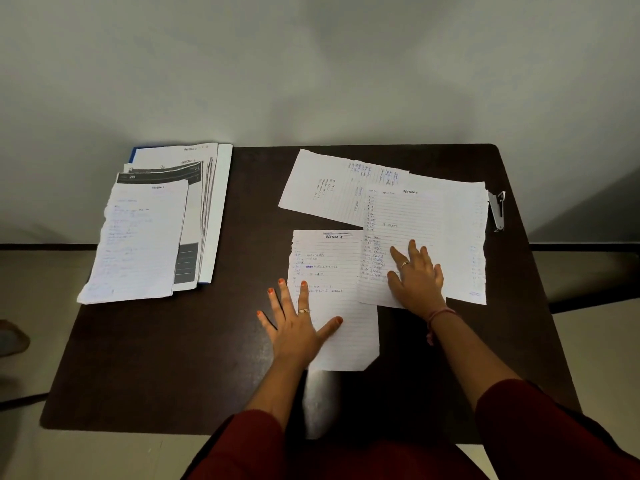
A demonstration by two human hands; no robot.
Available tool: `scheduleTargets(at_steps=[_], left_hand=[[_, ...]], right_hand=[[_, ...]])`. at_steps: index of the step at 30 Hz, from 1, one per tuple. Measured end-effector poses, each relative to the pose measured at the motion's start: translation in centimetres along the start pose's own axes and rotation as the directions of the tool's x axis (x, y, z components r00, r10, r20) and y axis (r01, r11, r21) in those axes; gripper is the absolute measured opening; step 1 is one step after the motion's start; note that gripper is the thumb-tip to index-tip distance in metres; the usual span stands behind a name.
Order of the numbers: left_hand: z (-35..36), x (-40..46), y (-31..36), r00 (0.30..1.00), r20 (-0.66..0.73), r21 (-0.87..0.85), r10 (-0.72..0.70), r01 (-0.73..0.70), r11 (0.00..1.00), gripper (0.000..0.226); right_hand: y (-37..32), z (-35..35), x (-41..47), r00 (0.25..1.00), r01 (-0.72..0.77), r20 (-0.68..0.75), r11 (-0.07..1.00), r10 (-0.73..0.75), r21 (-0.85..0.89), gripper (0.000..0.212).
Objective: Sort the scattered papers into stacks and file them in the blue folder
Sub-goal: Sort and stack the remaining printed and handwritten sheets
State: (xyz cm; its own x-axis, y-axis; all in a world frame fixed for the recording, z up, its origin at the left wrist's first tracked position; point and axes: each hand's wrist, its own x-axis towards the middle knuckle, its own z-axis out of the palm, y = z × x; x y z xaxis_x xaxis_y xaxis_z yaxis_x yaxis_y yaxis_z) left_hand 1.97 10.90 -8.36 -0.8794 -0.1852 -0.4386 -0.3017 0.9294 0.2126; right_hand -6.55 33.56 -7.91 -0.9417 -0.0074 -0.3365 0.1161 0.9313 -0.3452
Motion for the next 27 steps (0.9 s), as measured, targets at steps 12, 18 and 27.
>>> scheduleTargets(at_steps=[12, 18, 27], left_hand=[[-0.2, 0.4, 0.8, 0.982, -0.125, -0.21, -0.142, 0.114, 0.971, 0.104], [-1.1, 1.6, 1.5, 0.953, -0.171, -0.251, -0.252, 0.205, 0.946, 0.098], [-1.5, 2.2, 2.0, 0.929, -0.177, -0.317, -0.325, 0.259, 0.912, 0.093]], right_hand=[[1.1, 2.3, -2.9, 0.977, 0.185, -0.086, 0.977, -0.194, -0.104, 0.069], [2.4, 3.0, -3.1, 0.957, 0.221, -0.157, 0.965, -0.242, -0.141, 0.056], [2.5, 3.3, -3.3, 0.951, 0.202, -0.2, 0.963, -0.236, -0.178, 0.05]])
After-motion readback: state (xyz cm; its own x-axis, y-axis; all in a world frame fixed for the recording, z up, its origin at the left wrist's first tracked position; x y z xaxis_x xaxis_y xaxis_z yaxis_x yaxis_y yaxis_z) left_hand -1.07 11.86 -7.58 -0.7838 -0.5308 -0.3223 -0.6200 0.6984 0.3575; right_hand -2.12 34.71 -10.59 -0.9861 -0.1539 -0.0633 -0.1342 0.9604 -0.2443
